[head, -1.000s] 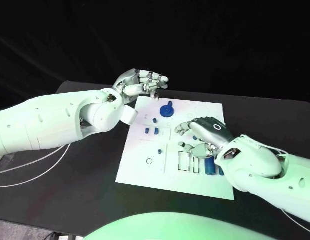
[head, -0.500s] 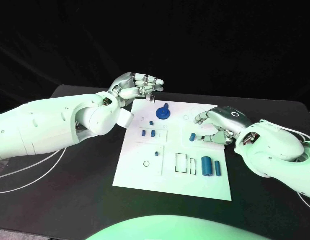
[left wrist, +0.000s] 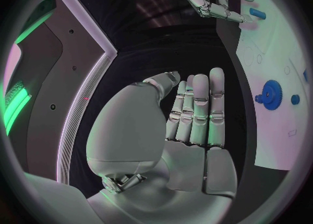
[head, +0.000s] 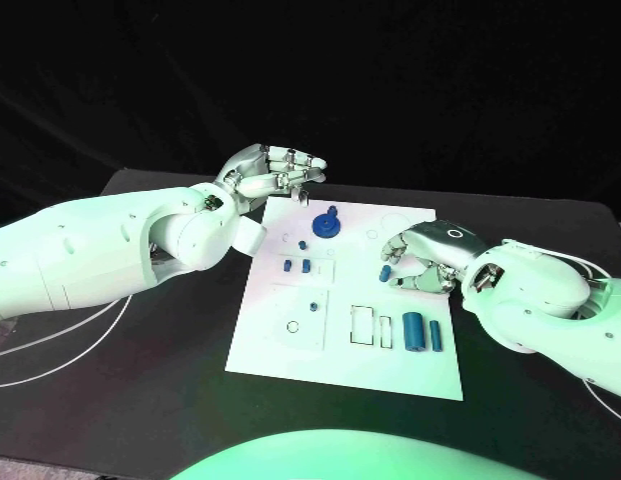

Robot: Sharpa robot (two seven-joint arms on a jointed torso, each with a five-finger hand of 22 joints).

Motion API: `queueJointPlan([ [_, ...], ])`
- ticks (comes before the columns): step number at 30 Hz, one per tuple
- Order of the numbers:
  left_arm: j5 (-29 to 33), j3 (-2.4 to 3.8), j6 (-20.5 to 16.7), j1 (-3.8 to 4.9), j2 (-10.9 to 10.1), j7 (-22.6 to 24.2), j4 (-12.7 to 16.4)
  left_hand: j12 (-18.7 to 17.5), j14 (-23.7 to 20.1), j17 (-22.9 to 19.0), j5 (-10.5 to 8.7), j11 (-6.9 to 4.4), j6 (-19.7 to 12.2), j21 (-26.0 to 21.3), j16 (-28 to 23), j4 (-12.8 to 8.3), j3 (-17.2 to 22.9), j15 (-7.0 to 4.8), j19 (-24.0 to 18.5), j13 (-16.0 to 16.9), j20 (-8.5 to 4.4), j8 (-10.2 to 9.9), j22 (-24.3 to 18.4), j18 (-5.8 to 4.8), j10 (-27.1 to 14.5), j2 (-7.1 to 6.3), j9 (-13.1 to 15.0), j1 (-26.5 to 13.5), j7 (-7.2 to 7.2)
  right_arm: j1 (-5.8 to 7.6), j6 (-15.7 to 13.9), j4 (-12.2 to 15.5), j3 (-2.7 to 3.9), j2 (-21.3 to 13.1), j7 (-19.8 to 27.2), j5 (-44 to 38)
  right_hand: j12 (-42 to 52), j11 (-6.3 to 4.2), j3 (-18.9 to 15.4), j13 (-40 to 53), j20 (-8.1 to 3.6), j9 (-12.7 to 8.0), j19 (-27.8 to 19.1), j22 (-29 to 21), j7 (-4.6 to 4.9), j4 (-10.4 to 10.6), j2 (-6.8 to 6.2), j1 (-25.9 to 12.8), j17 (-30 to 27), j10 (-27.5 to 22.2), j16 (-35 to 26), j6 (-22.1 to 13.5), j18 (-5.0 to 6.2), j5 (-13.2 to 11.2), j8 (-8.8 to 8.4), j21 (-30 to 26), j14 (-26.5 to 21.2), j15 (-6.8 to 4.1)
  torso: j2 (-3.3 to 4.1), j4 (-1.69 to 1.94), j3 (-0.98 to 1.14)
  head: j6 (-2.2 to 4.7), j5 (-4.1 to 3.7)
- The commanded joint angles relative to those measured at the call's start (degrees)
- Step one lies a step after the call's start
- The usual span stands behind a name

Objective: Assemble the parts on the task board

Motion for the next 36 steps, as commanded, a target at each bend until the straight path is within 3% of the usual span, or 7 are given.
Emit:
queueJointPlan([
  [1, 0.24, 0.03, 0.52, 0.02, 0.10, 0.34, 0.07, 0.21, -0.15, -0.09, 0.12, 0.04, -0.47, -0.30, -0.23, -0.19, -0.18, 0.05, 0.19, 0.04, 0.21, -0.14, -0.05, 0.83, -0.29, 0.57, -0.09, -0.04, 0.11, -0.13, 0.92, -0.38, -0.05, 0.58, 0.92, 0.86, 0.28, -0.24, 1.44, -0.44, -0.21, -0.19, 0.93, 5.76, 0.03, 0.02, 0.66, 0.63, 0.72, 1.37, 0.57, 1.14, -1.18, -0.04, 0.31, 1.82, 0.82, -0.14, -0.01, -0.05, -0.01, -0.05, -0.05],
  [5, 0.25, 0.03, 0.50, 0.02, 0.18, 0.35, 0.02, 0.21, -0.15, -0.09, 0.12, 0.04, -0.47, -0.30, -0.23, -0.19, -0.18, 0.05, 0.19, 0.04, 0.21, -0.14, -0.05, 0.83, -0.29, 0.57, -0.09, -0.04, 0.11, -0.21, 0.82, -0.94, -0.14, 1.30, 1.04, 1.18, -0.41, -0.42, 4.35, -1.35, -0.57, -0.51, 1.54, 6.40, -0.10, 0.09, 0.76, 0.70, 1.19, 3.13, 0.87, 2.26, -1.42, -1.99, 0.14, 3.16, 1.38, -0.29, -0.03, -0.08, 0.00, -0.06, -0.21],
  [10, 0.25, 0.03, 0.52, 0.02, 0.28, 0.33, -0.04, 0.21, -0.15, -0.09, 0.12, 0.04, -0.47, -0.30, -0.23, -0.19, -0.18, 0.05, 0.19, 0.04, 0.21, -0.14, -0.05, 0.83, -0.29, 0.57, -0.09, -0.04, 0.11, -0.41, 0.87, -1.86, -0.32, 2.03, 0.89, 1.35, -1.09, -0.79, 8.01, -1.96, -0.96, -0.67, 2.78, 7.93, -0.20, -0.01, 0.83, 0.53, 2.31, 6.07, 1.46, 3.70, -2.08, -2.01, 0.16, 6.88, 2.10, -0.63, -0.03, 0.02, 0.02, -0.10, -0.44],
  [15, 0.26, 0.03, 0.48, 0.02, 0.27, 0.27, -0.11, 0.29, -0.15, -0.10, 0.12, 0.04, -0.45, -0.34, -0.23, -0.19, -0.19, 0.04, 0.22, 0.07, 0.21, -0.10, -0.08, 0.83, -0.31, 0.66, -0.08, -0.04, 0.10, -0.66, 0.68, -2.55, -0.41, 2.36, 0.45, 0.79, -2.17, -1.34, 12.33, -2.32, -1.41, -0.22, 3.73, 9.22, -0.63, -0.41, 0.75, 0.60, 3.35, 8.81, 1.97, 6.71, -2.60, -2.40, 1.24, 9.89, 2.73, -1.09, -0.04, -0.07, 0.05, -0.12, -0.42],
  [18, 0.30, 0.03, 0.49, 0.02, 0.25, 0.24, -0.10, 0.29, -0.15, -0.10, 0.12, 0.04, -0.45, -0.34, -0.23, -0.19, -0.19, 0.04, 0.22, 0.07, 0.21, -0.10, -0.08, 0.83, -0.31, 0.66, -0.08, -0.04, 0.10, -0.75, 0.42, -2.87, -0.44, 2.51, 0.20, 0.36, -2.95, -1.57, 15.22, -2.45, -1.66, 0.05, 3.76, 9.42, -0.96, -0.86, 1.15, 0.55, 3.17, 9.74, 1.87, 7.39, -2.64, -5.19, 1.59, 10.08, 2.75, -1.33, -0.04, -0.10, 0.03, -0.13, -0.45],
  [20, 0.32, 0.03, 0.50, 0.02, 0.25, 0.22, -0.08, 0.29, -0.15, -0.10, 0.12, 0.04, -0.45, -0.34, -0.23, -0.19, -0.19, 0.04, 0.22, 0.07, 0.21, -0.10, -0.08, 0.83, -0.31, 0.66, -0.08, -0.04, 0.10, -0.79, 0.37, -3.07, -0.45, 2.63, -0.03, 0.00, -3.30, -1.62, 16.24, -2.49, -1.69, 0.17, 3.77, 9.50, -0.95, -1.11, 0.94, 0.25, 3.17, 10.00, 1.85, 7.50, -2.65, -5.38, 1.69, 10.15, 2.75, -1.33, -0.04, -0.08, 0.03, -0.14, -0.48],
  [36, 0.36, 0.03, 0.53, 0.02, 0.30, -0.01, -0.08, 0.39, -0.14, -0.12, 0.14, 0.04, -0.44, -0.38, -0.23, -0.13, -0.16, 0.04, 0.25, 0.10, 0.22, -0.06, -0.12, 0.83, -0.37, 0.90, -0.08, -0.06, 0.11, -1.27, 0.47, -3.93, -0.57, 3.43, -1.10, -1.87, -4.15, -1.70, 18.60, -2.50, -1.69, 0.70, 3.83, 9.76, -1.08, -2.08, 0.28, -0.79, 3.36, 10.62, 1.93, 8.12, -2.71, -5.60, 2.33, 10.47, 2.83, -1.42, -0.13, -0.07, -0.05, -0.15, -0.91],
])
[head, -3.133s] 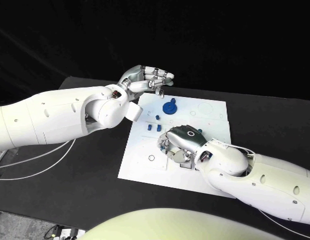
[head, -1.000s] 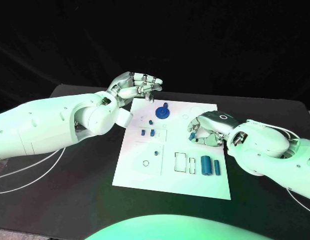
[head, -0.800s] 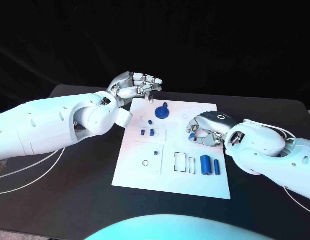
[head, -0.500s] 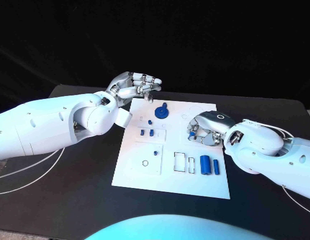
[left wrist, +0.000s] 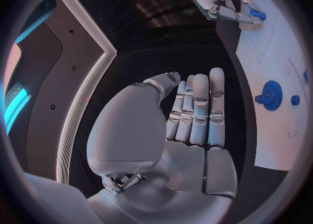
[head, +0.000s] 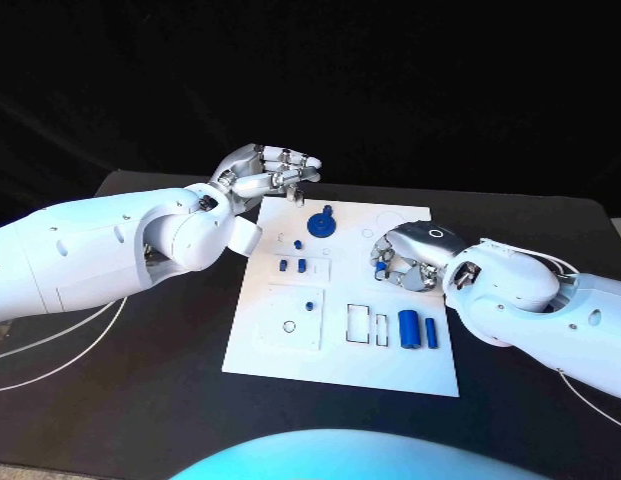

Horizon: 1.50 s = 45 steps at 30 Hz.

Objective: Assemble the parts on the task board

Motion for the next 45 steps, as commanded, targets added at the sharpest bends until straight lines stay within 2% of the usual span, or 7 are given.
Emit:
queueJointPlan([
  [1, 0.31, 0.03, 0.51, 0.02, 0.13, 0.17, 0.08, 0.40, -0.14, -0.07, 0.14, 0.04, -0.44, -0.39, -0.23, -0.13, -0.16, 0.04, 0.25, 0.06, 0.22, -0.06, -0.07, 0.83, -0.37, 0.44, -0.08, -0.06, 0.11, -0.36, 1.49, -0.34, -0.28, 0.12, -1.04, -1.34, -0.25, -0.02, 0.44, 0.04, -0.26, 0.12, 1.61, 9.73, -0.07, -0.03, 0.13, -0.44, 0.92, 0.53, 0.28, 0.37, -0.88, -0.13, 0.34, 0.22, 2.56, -0.31, -0.05, -0.02, -0.09, 0.02, -0.02],
  [16, 0.42, 0.03, 0.24, 0.02, 0.07, 0.04, 0.13, 0.46, -0.14, -0.09, 0.15, 0.05, -0.44, -0.43, -0.22, -0.02, -0.14, 0.06, 0.27, 0.07, 0.23, -0.04, -0.10, 0.83, -0.43, 0.63, -0.08, -0.15, 0.12, -0.39, 4.38, -0.41, -0.46, -0.03, -1.60, -0.44, -0.59, -0.22, 1.77, 0.16, -0.32, 0.57, 1.89, 10.17, -0.23, -1.11, -0.59, -1.17, 1.05, 1.39, 0.34, 0.83, -1.07, -0.22, 0.89, 1.26, 2.61, -0.47, 0.03, -0.04, -0.03, 0.05, -0.17],
  [24, 0.46, 0.03, 0.09, 0.03, 0.06, 0.01, 0.12, 0.51, -0.12, -0.10, 0.15, 0.06, -0.45, -0.47, -0.21, 0.08, -0.14, 0.07, 0.29, 0.09, 0.24, -0.02, -0.13, 0.83, -0.48, 0.80, -0.08, -0.24, 0.13, -0.39, 3.54, -0.58, -0.49, -0.02, -1.81, -0.43, -0.70, -0.30, 2.32, 0.21, -0.34, 0.73, 2.00, 10.34, -0.29, -1.50, -0.60, -1.40, 1.13, 1.74, 0.38, 0.96, -1.14, -0.21, 1.07, 1.66, 2.63, -0.56, 0.02, -0.05, 0.02, 0.03, -0.20],
  [30, 0.49, 0.03, -0.02, 0.03, 0.07, -0.01, 0.11, 0.55, -0.11, -0.10, 0.17, 0.06, -0.44, -0.49, -0.21, 0.13, -0.12, 0.07, 0.31, 0.10, 0.25, -0.01, -0.15, 0.83, -0.50, 0.92, -0.08, -0.27, 0.12, -0.39, 0.41, -0.27, -0.50, -0.20, -1.56, -0.43, -0.92, -0.46, 3.35, 0.32, -0.38, 1.11, 2.29, 10.72, -0.38, -2.43, -0.51, -1.67, 1.44, 2.37, 0.52, 1.24, -1.32, 0.07, 1.48, 2.64, 2.76, -0.78, 0.06, -0.03, 0.01, -0.01, -0.17],
  [34, 0.50, 0.03, -0.08, 0.03, 0.09, -0.01, 0.07, 0.55, -0.11, -0.10, 0.17, 0.06, -0.44, -0.49, -0.21, 0.13, -0.12, 0.07, 0.31, 0.10, 0.25, -0.01, -0.15, 0.83, -0.50, 0.92, -0.08, -0.27, 0.12, -0.39, -2.91, 0.41, -0.45, -0.67, -0.98, -0.09, -1.12, -0.59, 4.01, 0.44, -0.48, 1.44, 2.60, 11.08, -0.45, -3.20, -0.64, -2.06, 1.76, 2.87, 0.67, 1.42, -1.50, 0.56, 1.83, 3.64, 2.91, -0.91, 0.03, -0.03, 0.02, 0.02, -0.13],
  [39, 0.52, 0.03, -0.14, 0.02, 0.11, -0.02, -0.01, 0.60, -0.10, -0.11, 0.18, 0.05, -0.44, -0.51, -0.20, 0.18, -0.09, 0.07, 0.33, 0.12, 0.25, 0.01, -0.17, 0.83, -0.53, 1.06, -0.08, -0.29, 0.12, -0.22, -6.21, 1.99, -0.07, -1.74, -0.28, 0.71, -1.26, -0.60, 4.28, 0.49, -0.51, 1.57, 2.65, 11.15, -0.44, -3.52, -0.72, -2.23, 1.80, 2.99, 0.68, 1.41, -1.52, 0.82, 1.93, 3.77, 2.95, -0.94, -0.01, -0.05, -0.02, 0.07, -0.08],
  [45, 0.70, 0.03, -0.17, 0.02, 0.16, -0.03, -0.08, 0.60, -0.10, -0.11, 0.18, 0.05, -0.44, -0.51, -0.20, 0.18, -0.09, 0.07, 0.33, 0.12, 0.25, 0.01, -0.17, 0.83, -0.53, 1.06, -0.08, -0.29, 0.12, 0.63, -8.35, 5.08, 0.48, -3.39, 0.19, 1.70, -1.37, -0.61, 4.47, 0.53, -0.53, 1.68, 2.71, 11.23, -0.44, -3.77, -0.79, -2.38, 2.00, 3.10, 0.77, 1.42, -1.56, 0.94, 2.03, 3.98, 3.01, -0.95, 0.00, -0.04, -0.04, 0.14, -0.04],
])
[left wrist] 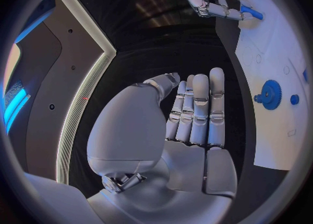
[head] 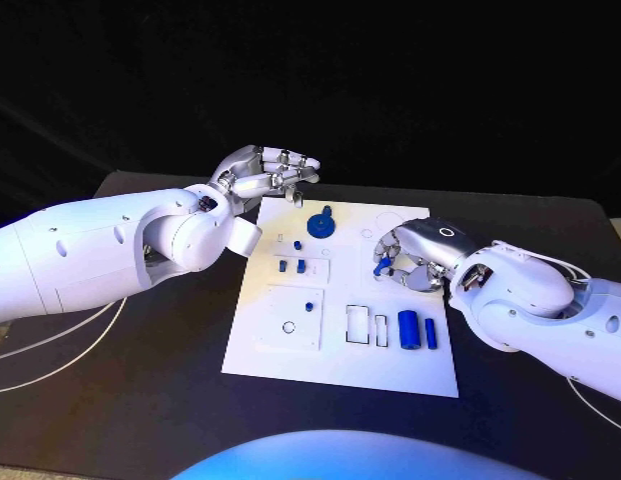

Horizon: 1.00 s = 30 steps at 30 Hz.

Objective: Assemble the parts on the task board

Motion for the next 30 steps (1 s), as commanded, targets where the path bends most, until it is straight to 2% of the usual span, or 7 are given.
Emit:
queueJointPlan([
  [1, 0.51, 0.04, 0.00, 0.02, 0.15, 0.28, 0.05, 0.20, -0.10, -0.07, 0.18, 0.05, -0.44, -0.32, -0.20, 0.18, -0.09, 0.07, 0.32, 0.08, 0.25, 0.01, -0.07, 0.83, -0.54, 0.54, -0.08, 0.24, 0.12, 0.36, -3.62, 1.79, 0.18, -0.69, 0.59, 0.84, -0.37, -0.60, 0.31, -0.05, -0.34, 0.10, 2.51, 11.26, 0.11, -0.20, 0.56, 0.17, 2.03, 0.87, 0.34, 0.48, -0.68, 0.25, 0.23, 0.40, 2.81, -0.33, 0.03, -0.01, -0.01, 0.05, 0.07],
  [9, 0.58, 0.03, 0.12, 0.01, 0.28, 0.25, 0.00, 0.20, -0.10, -0.07, 0.18, 0.05, -0.44, -0.32, -0.20, 0.18, -0.09, 0.07, 0.32, 0.08, 0.25, 0.01, -0.07, 0.83, -0.54, 0.54, -0.08, 0.24, 0.12, 0.31, -5.11, 5.92, 0.47, 0.33, 1.38, 2.62, -0.64, -0.59, 0.77, 0.03, -0.38, 0.30, 2.54, 11.31, 0.17, -0.68, 0.50, -0.20, 1.94, 1.04, 0.29, 0.40, -0.69, 0.74, 0.37, 0.46, 2.83, -0.34, 0.01, -0.13, 0.07, -0.03, 0.52],
  [14, 0.59, 0.03, 0.17, 0.00, 0.51, 0.27, -0.20, 0.20, -0.10, -0.07, 0.18, 0.05, -0.44, -0.32, -0.20, 0.18, -0.09, 0.07, 0.32, 0.08, 0.25, 0.01, -0.07, 0.83, -0.54, 0.54, -0.08, 0.24, 0.12, -0.69, -5.03, 7.40, 0.39, 2.71, 1.89, 3.61, -0.72, -0.57, 0.89, 0.04, -0.38, 0.35, 2.53, 11.30, 0.20, -0.82, 0.48, -0.29, 1.91, 1.06, 0.26, 0.35, -0.68, 0.84, 0.39, 0.38, 2.83, -0.34, -0.04, 0.00, -0.01, -0.22, 0.95],
  [16, 0.61, 0.03, 0.19, 0.00, 0.64, 0.28, -0.31, 0.29, -0.08, -0.08, 0.18, 0.04, -0.45, -0.37, -0.18, 0.25, -0.09, 0.07, 0.36, 0.11, 0.26, 0.04, -0.11, 0.83, -0.61, 0.69, -0.08, 0.19, 0.11, -1.53, -4.84, 7.77, 0.32, 4.14, 2.09, 4.17, -0.72, -0.57, 0.89, 0.04, -0.38, 0.35, 2.53, 11.30, 0.20, -0.82, 0.48, -0.29, 1.91, 1.06, 0.26, 0.35, -0.68, 0.84, 0.39, 0.38, 2.83, -0.34, 0.01, 0.06, 0.02, -0.22, 1.07],
  [21, 0.70, 0.03, 0.25, 0.00, 0.93, 0.28, -0.46, 0.29, -0.08, -0.08, 0.18, 0.04, -0.45, -0.37, -0.18, 0.25, -0.09, 0.07, 0.36, 0.11, 0.26, 0.04, -0.11, 0.83, -0.61, 0.69, -0.08, 0.19, 0.11, -3.23, -4.44, 7.42, 0.04, 7.01, 2.53, 4.84, -0.78, -0.56, 0.98, 0.06, -0.38, 0.39, 2.49, 11.27, 0.22, -0.94, 0.48, -0.35, 1.83, 1.08, 0.22, 0.30, -0.66, 0.92, 0.40, 0.25, 2.81, -0.33, 0.02, 0.12, 0.03, -0.24, 1.52],
  [24, 0.86, 0.03, 0.28, 0.00, 1.06, 0.28, -0.48, 0.38, -0.06, -0.09, 0.13, 0.07, -0.49, -0.44, -0.16, 0.44, -0.23, 0.10, 0.39, 0.14, 0.28, 0.06, -0.16, 0.82, -0.68, 0.73, -0.08, -0.08, 0.14, -4.31, -3.88, 6.58, -0.29, 8.66, 2.77, 5.01, -0.85, -0.55, 1.08, 0.08, -0.38, 0.42, 2.49, 11.27, 0.25, -1.07, 0.47, -0.40, 1.76, 1.09, 0.19, 0.25, -0.65, 0.99, 0.41, 0.24, 2.80, -0.33, 0.06, 0.04, -0.06, -0.40, 2.03],
  [30, 0.95, 0.03, 0.30, 0.00, 1.14, 0.25, -0.49, 0.40, -0.06, -0.09, 0.11, 0.07, -0.50, -0.47, -0.15, 0.47, -0.26, 0.11, 0.39, 0.15, 0.29, 0.07, -0.18, 0.82, -0.70, 0.72, -0.08, -0.13, 0.13, -5.42, -2.77, 4.76, -0.81, 10.51, 2.96, 4.73, -0.88, -0.54, 1.12, 0.09, -0.38, 0.44, 2.49, 11.27, 0.27, -1.13, 0.46, -0.43, 1.81, 1.09, 0.21, 0.22, -0.65, 1.01, 0.42, 0.23, 2.81, -0.32, 0.09, -0.03, -0.05, -0.60, 2.42],
])
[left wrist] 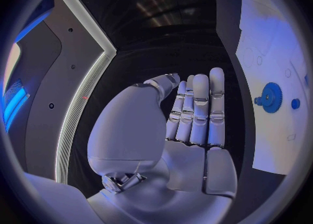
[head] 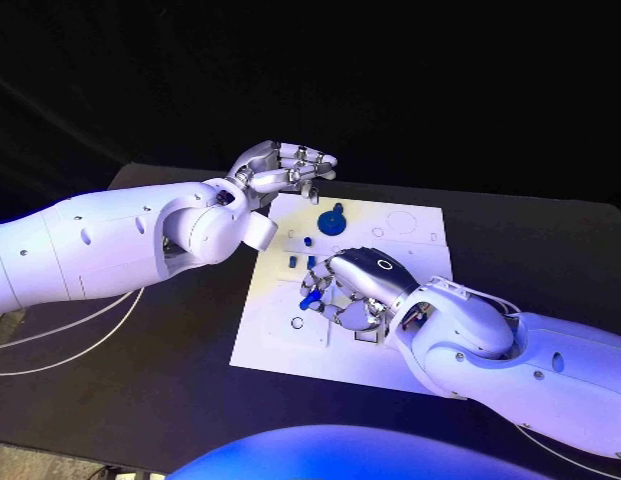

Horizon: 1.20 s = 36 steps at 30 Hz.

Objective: Assemble the parts on the task board

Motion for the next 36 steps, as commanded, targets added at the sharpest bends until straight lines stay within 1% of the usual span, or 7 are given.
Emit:
queueJointPlan([
  [1, 0.51, 0.03, 0.33, 0.02, 0.17, 0.30, 0.04, 0.18, -0.06, -0.05, 0.11, 0.07, -0.29, -0.24, -0.15, 0.22, 0.00, 0.11, 0.18, 0.09, 0.08, 0.07, -0.06, 0.82, -0.28, 0.26, -0.08, -0.14, -0.08, -0.50, 1.54, -1.01, -0.19, 0.86, 0.90, -0.13, -0.26, -0.74, 0.25, 0.09, -0.39, 0.12, 2.50, 11.24, 0.06, -0.10, 0.27, -0.25, 1.78, 0.89, 0.21, 0.04, -0.66, 0.36, 0.22, 0.02, 2.81, -0.33, 0.04, -0.06, 0.02, -0.17, 0.32],
  [8, 0.53, 0.03, 0.40, 0.02, 0.39, 0.23, -0.07, 0.18, -0.06, -0.05, 0.11, 0.07, -0.29, -0.24, -0.15, 0.22, 0.00, 0.11, 0.18, 0.09, 0.08, 0.07, -0.06, 0.82, -0.28, 0.26, -0.08, -0.14, -0.08, -1.64, 2.66, -3.14, -0.62, 2.57, 0.76, -1.78, -0.35, -0.70, 0.32, 0.11, -0.38, 0.17, 2.46, 11.21, 0.10, -0.23, 0.21, -0.42, 1.76, 0.88, 0.19, -0.04, -0.63, 0.40, 0.23, -0.12, 2.80, -0.30, 0.07, 0.09, 0.08, -0.49, 0.66],
  [12, 0.53, 0.03, 0.40, 0.02, 0.43, 0.18, -0.13, 0.18, -0.06, -0.05, 0.11, 0.07, -0.29, -0.24, -0.15, 0.22, 0.00, 0.11, 0.18, 0.09, 0.08, 0.07, -0.06, 0.82, -0.28, 0.26, -0.08, -0.14, -0.08, -2.08, 3.05, -3.90, -0.75, 3.16, 0.29, -3.33, -0.37, -0.69, 0.32, 0.12, -0.37, 0.18, 2.51, 11.27, 0.11, -0.24, 0.19, -0.48, 1.81, 0.89, 0.21, -0.05, -0.67, 0.41, 0.24, 0.07, 2.82, -0.29, 0.03, 0.00, 0.10, -0.61, 0.88],
  [16, 0.53, 0.03, 0.39, 0.02, 0.41, 0.17, -0.15, 0.18, -0.06, -0.05, 0.11, 0.07, -0.29, -0.24, -0.15, 0.22, 0.00, 0.11, 0.18, 0.09, 0.08, 0.07, -0.06, 0.82, -0.28, 0.26, -0.08, -0.14, -0.08, -2.27, 3.38, -4.32, -0.83, 3.55, -0.15, -4.25, -0.37, -0.69, 0.32, 0.12, -0.37, 0.18, 2.51, 11.27, 0.11, -0.24, 0.19, -0.48, 1.81, 0.89, 0.21, -0.05, -0.67, 0.41, 0.24, 0.07, 2.82, -0.29, 0.07, 0.00, 0.09, -0.80, 1.07],
  [25, 0.53, 0.03, 0.38, 0.02, 0.39, 0.13, -0.15, 0.18, -0.06, -0.05, 0.11, 0.07, -0.29, -0.24, -0.15, 0.22, 0.00, 0.11, 0.18, 0.09, 0.08, 0.07, -0.06, 0.82, -0.28, 0.26, -0.08, -0.14, -0.08, -2.47, 3.83, -4.53, -0.91, 4.09, -0.40, -4.77, -0.40, -0.68, 0.36, 0.13, -0.37, 0.20, 2.52, 11.28, 0.12, -0.28, 0.19, -0.58, 1.84, 0.91, 0.22, -0.06, -0.68, 0.42, 0.26, 0.11, 2.82, -0.28, 0.04, -0.05, 0.10, -0.91, 1.16],
  [31, 0.53, 0.03, 0.36, 0.02, 0.38, 0.08, -0.14, 0.18, -0.06, -0.05, 0.11, 0.07, -0.29, -0.24, -0.15, 0.22, 0.00, 0.11, 0.18, 0.09, 0.08, 0.07, -0.06, 0.82, -0.28, 0.26, -0.08, -0.14, -0.08, -2.50, 4.82, -4.82, -0.93, 4.28, -1.93, -6.17, -0.51, -0.67, 0.47, 0.16, -0.35, 0.26, 2.56, 11.34, 0.13, -0.43, 0.18, -0.76, 1.55, 0.90, 0.09, -0.13, -0.71, 0.48, 0.28, 0.26, 2.76, -0.27, -0.03, -0.04, 0.01, -0.94, 1.09],
  [36, 0.53, 0.03, 0.32, 0.03, 0.40, 0.03, -0.12, 0.18, -0.06, -0.05, 0.11, 0.07, -0.29, -0.24, -0.15, 0.22, 0.00, 0.11, 0.18, 0.09, 0.08, 0.07, -0.06, 0.82, -0.28, 0.26, -0.08, -0.14, -0.08, -2.51, 5.93, -5.13, -1.00, 4.64, -2.90, -7.07, -0.51, -0.67, 0.47, 0.16, -0.35, 0.26, 2.56, 11.34, 0.13, -0.43, 0.18, -0.76, 1.55, 0.90, 0.09, -0.13, -0.71, 0.48, 0.28, 0.26, 2.76, -0.27, -0.01, 0.07, -0.03, -1.00, 1.02],
])
